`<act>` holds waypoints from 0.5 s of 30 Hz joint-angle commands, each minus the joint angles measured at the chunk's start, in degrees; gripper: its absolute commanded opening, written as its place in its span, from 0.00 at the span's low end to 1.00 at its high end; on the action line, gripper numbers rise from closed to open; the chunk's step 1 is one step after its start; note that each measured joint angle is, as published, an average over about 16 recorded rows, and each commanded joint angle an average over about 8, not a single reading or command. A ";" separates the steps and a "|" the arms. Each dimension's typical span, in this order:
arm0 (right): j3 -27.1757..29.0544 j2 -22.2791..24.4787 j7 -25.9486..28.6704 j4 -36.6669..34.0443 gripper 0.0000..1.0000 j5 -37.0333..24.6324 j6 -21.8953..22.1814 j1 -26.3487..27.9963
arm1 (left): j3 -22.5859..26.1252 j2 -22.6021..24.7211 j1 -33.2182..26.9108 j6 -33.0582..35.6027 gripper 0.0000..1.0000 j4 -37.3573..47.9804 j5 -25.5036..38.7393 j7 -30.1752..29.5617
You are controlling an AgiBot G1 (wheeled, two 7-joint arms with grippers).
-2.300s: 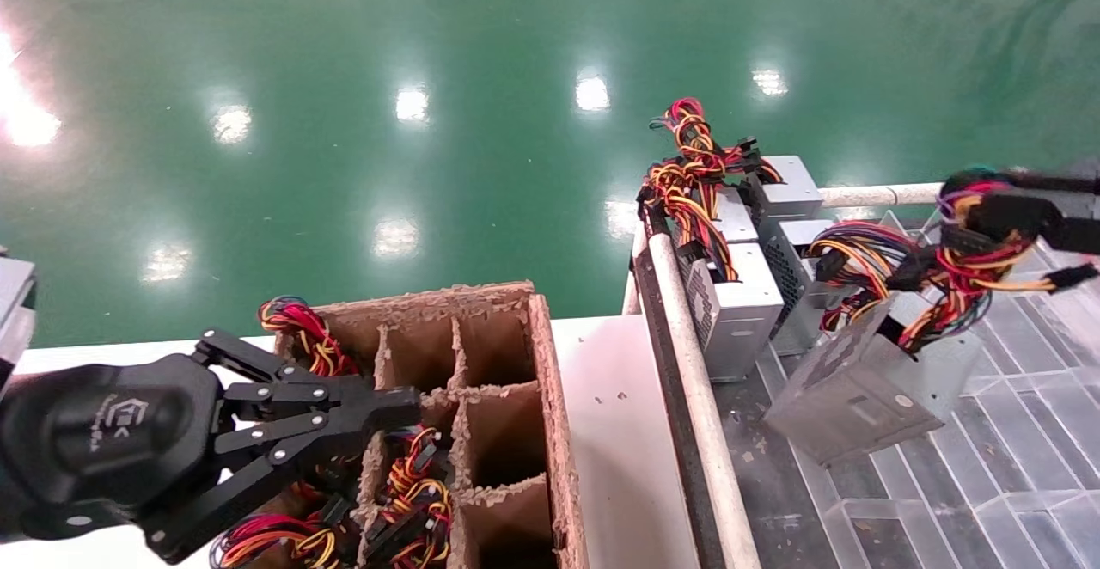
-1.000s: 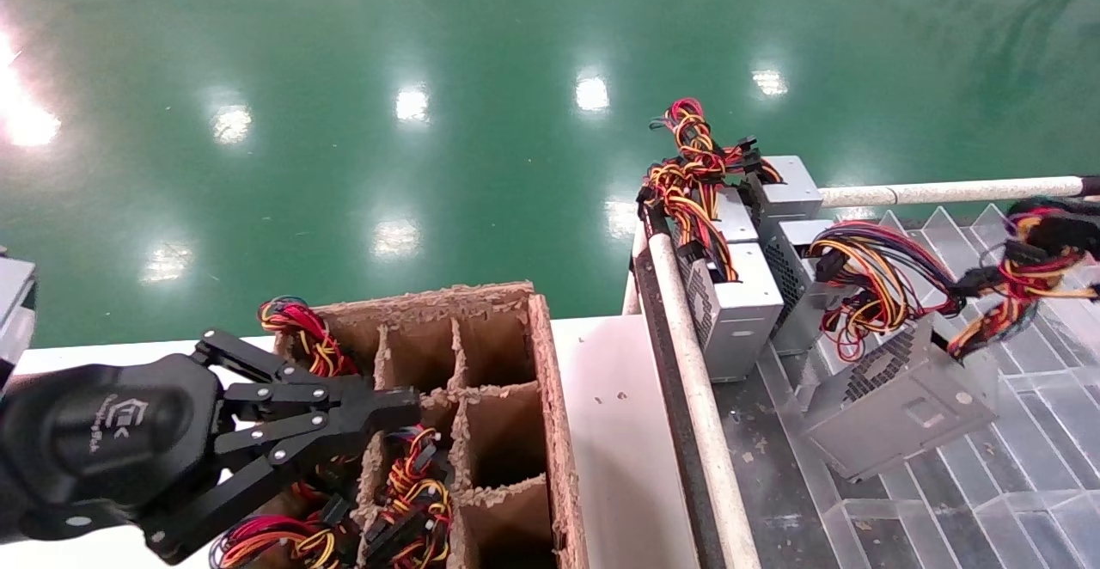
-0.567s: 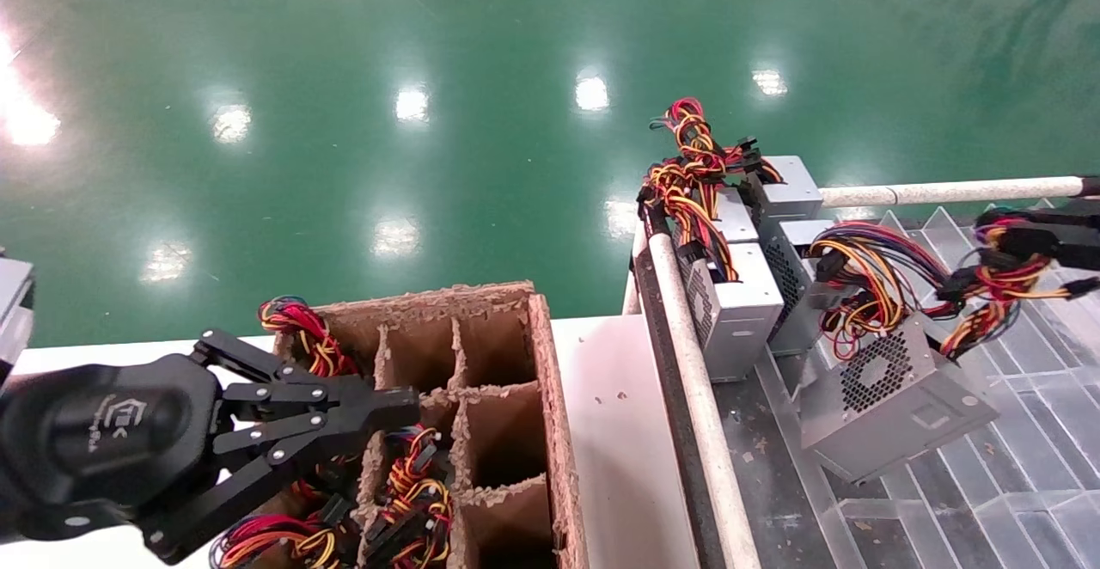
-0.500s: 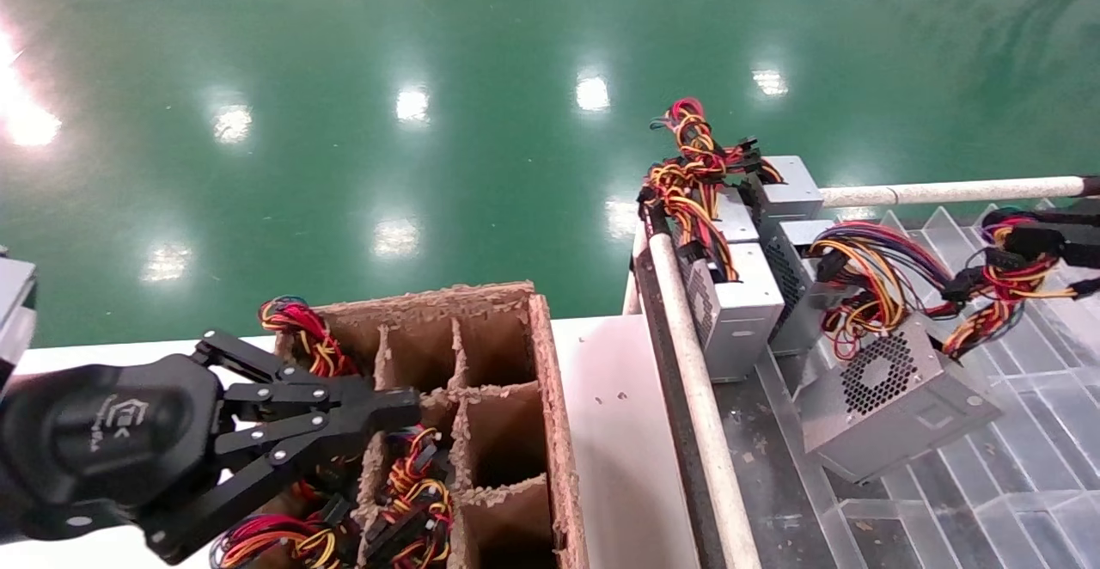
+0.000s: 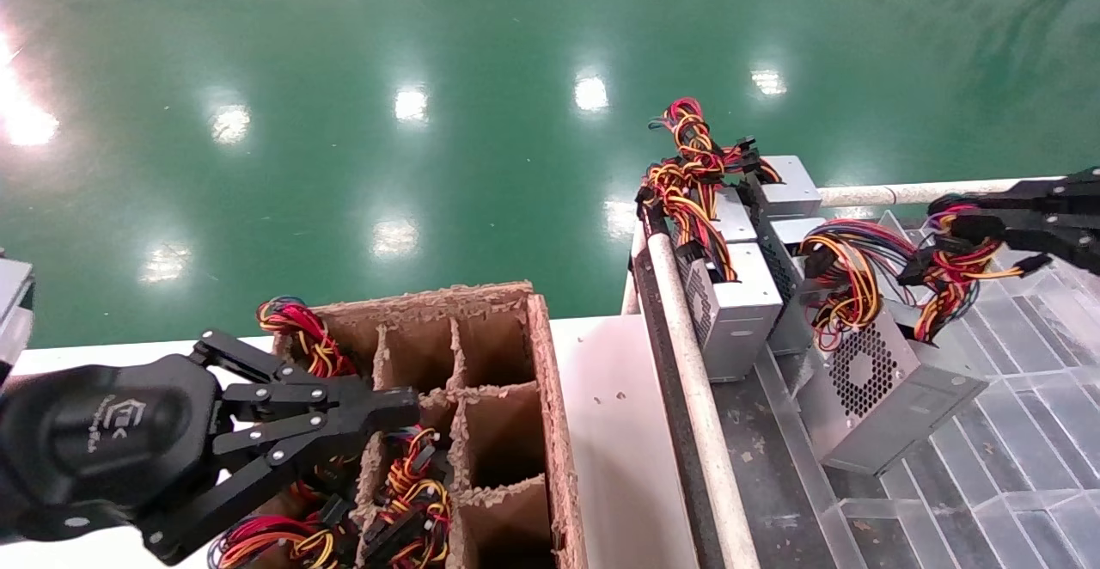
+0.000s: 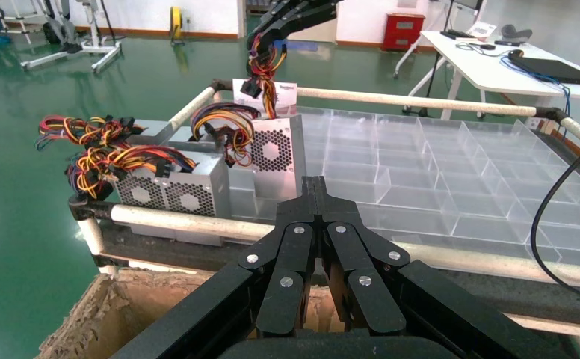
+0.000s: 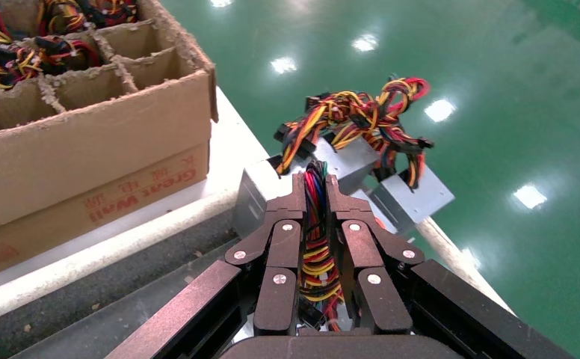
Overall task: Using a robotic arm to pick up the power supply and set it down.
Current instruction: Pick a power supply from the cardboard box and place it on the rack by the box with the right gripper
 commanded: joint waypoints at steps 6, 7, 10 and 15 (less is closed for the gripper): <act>-2.16 -1.52 -1.89 -0.02 0.00 1.66 -0.09 0.88 | 0.00 0.00 0.00 0.00 0.00 0.00 0.00 0.00; -2.51 -1.65 -2.05 0.04 0.00 1.91 -0.11 1.04 | 0.00 0.00 0.00 0.00 0.00 0.00 0.00 0.00; -3.78 -1.81 -2.20 0.63 0.00 2.40 -0.23 1.46 | 0.00 0.00 0.00 0.00 0.00 0.00 0.00 0.00; -6.65 -0.75 -1.27 3.55 0.00 2.96 -0.36 1.88 | 0.00 0.00 0.00 0.00 0.00 0.00 0.00 0.00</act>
